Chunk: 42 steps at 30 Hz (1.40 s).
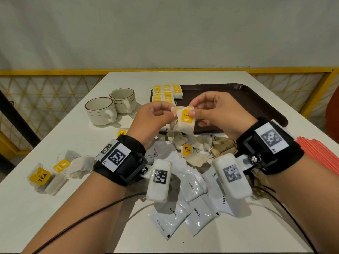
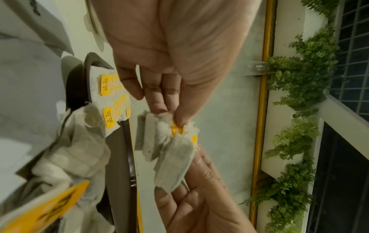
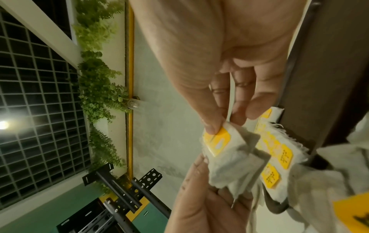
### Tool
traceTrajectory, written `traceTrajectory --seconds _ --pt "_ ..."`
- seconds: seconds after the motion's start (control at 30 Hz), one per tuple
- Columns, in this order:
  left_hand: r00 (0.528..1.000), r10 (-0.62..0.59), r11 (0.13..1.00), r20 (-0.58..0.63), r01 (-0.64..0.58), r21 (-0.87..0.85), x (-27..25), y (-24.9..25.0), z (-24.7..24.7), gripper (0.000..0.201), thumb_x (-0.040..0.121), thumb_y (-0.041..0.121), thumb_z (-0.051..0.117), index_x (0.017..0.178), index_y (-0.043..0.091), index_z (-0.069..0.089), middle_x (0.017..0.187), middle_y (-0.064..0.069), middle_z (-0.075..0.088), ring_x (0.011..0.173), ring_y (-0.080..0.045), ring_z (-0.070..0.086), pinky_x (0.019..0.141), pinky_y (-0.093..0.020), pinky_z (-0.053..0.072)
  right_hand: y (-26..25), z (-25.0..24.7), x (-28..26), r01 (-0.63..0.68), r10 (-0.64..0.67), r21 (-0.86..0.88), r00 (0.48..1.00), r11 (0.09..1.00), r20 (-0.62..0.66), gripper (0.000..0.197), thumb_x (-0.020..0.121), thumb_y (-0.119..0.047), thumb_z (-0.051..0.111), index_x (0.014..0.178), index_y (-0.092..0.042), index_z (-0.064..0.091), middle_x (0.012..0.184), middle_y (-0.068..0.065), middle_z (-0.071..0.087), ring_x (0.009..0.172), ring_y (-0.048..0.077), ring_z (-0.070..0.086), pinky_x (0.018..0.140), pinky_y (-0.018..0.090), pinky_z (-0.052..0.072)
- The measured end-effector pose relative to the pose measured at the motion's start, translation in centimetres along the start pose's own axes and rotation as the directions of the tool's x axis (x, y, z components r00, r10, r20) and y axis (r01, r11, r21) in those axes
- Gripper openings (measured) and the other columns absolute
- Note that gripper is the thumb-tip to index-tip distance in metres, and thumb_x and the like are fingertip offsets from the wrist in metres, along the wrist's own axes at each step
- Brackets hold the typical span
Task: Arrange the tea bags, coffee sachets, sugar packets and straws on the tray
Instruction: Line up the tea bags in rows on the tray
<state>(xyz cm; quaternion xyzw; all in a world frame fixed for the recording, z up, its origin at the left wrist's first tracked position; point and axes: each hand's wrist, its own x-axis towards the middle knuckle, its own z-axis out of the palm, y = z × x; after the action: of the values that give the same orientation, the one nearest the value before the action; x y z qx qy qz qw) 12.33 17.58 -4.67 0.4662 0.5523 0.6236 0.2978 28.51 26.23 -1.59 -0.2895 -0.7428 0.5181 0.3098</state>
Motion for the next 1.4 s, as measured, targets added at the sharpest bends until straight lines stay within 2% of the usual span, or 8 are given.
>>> traceTrajectory --seconds 0.17,0.3,0.43,0.53,0.63,0.9,1.27,1.4 --pt "0.993 0.12 0.981 -0.021 -0.115 0.154 0.2 -0.3 -0.3 0.027 0.085 -0.008 0.056 0.076 0.017 0.06 0.073 0.004 0.062 0.067 -0.006 0.056 0.064 -0.016 0.044 -0.1 -0.5 -0.3 -0.051 0.044 0.147 0.998 0.988 0.053 0.013 0.082 -0.002 0.068 0.092 -0.01 0.065 0.08 0.005 0.069 0.072 0.013 0.067 0.065 0.026 0.057" --pt "0.995 0.089 0.97 0.043 -0.096 0.223 0.2 -0.3 -0.1 0.04 0.082 -0.013 0.046 0.066 0.019 0.063 0.062 0.016 0.061 0.063 -0.001 0.052 0.064 -0.013 0.041 -0.2 -0.6 -0.3 -0.114 0.087 0.263 0.99 0.958 0.114 0.013 0.083 -0.003 0.066 0.091 -0.012 0.065 0.08 0.004 0.071 0.07 0.015 0.066 0.058 0.024 0.055" --pt "0.998 0.04 0.979 0.041 -0.048 0.2 0.1 -0.1 0.1 0.036 0.081 0.004 0.052 0.07 0.03 0.073 0.083 -0.006 0.071 0.082 -0.025 0.059 0.082 -0.039 0.049 -0.1 -0.5 -0.2 -0.11 0.097 0.197 0.992 0.974 0.074 0.013 0.083 -0.004 0.067 0.093 -0.013 0.066 0.079 0.003 0.07 0.066 0.014 0.064 0.056 0.024 0.053" --pt "1.0 -0.004 0.989 0.02 0.001 0.146 -0.1 0.2 0.4 0.026 0.088 0.002 0.056 0.082 0.021 0.074 0.093 -0.005 0.072 0.095 -0.019 0.065 0.092 -0.033 0.05 0.2 -0.1 -0.1 -0.086 0.081 0.164 0.996 0.983 0.033 0.014 0.083 -0.004 0.068 0.094 -0.013 0.066 0.079 0.003 0.067 0.063 0.012 0.058 0.053 0.022 0.049" --pt "1.0 0.005 0.988 0.019 -0.008 0.152 -0.2 0.4 0.6 0.01 0.087 0.009 0.064 0.086 0.012 0.073 0.094 -0.01 0.072 0.091 -0.018 0.065 0.086 -0.027 0.051 0.4 0.3 0.0 -0.078 0.079 0.167 0.997 0.983 0.0 0.013 0.084 -0.003 0.068 0.094 -0.011 0.066 0.08 0.006 0.066 0.06 0.012 0.059 0.051 0.021 0.05" --pt "0.999 0.027 0.989 -0.016 -0.025 0.147 0.1 -0.2 0.2 0.007 0.086 0.014 0.067 0.081 0.015 0.073 0.094 -0.019 0.07 0.086 -0.02 0.063 0.087 -0.035 0.051 0.6 0.9 0.0 -0.04 0.04 0.079 0.999 0.996 -0.004 0.041 0.073 -0.002 0.076 0.11 -0.015 0.063 0.092 0.005 0.066 0.085 0.015 0.066 0.075 0.032 0.058" --pt "0.996 0.031 0.992 -0.078 -0.021 0.125 0.4 -0.3 -0.1 0.016 0.09 0.013 0.062 0.078 0.02 0.071 0.083 0.001 0.071 0.084 -0.012 0.063 0.082 -0.025 0.05 0.7 -0.4 0.0 0.002 -0.003 0.052 1.0 0.999 0.029 0.047 0.07 0.004 0.076 0.109 -0.018 0.063 0.093 0.008 0.063 0.088 0.021 0.066 0.08 0.035 0.059" --pt "1.0 0.013 0.984 -0.016 -0.009 0.181 0.6 -0.5 -0.4 0.008 0.087 0.015 0.065 0.085 0.015 0.073 0.092 -0.007 0.072 0.09 -0.019 0.066 0.089 -0.03 0.052 0.4 -1.1 0.2 0.027 -0.026 -0.007 0.994 1.0 0.106 0.049 0.066 0.002 0.078 0.108 -0.019 0.065 0.098 0.005 0.067 0.076 0.019 0.066 0.083 0.03 0.057"
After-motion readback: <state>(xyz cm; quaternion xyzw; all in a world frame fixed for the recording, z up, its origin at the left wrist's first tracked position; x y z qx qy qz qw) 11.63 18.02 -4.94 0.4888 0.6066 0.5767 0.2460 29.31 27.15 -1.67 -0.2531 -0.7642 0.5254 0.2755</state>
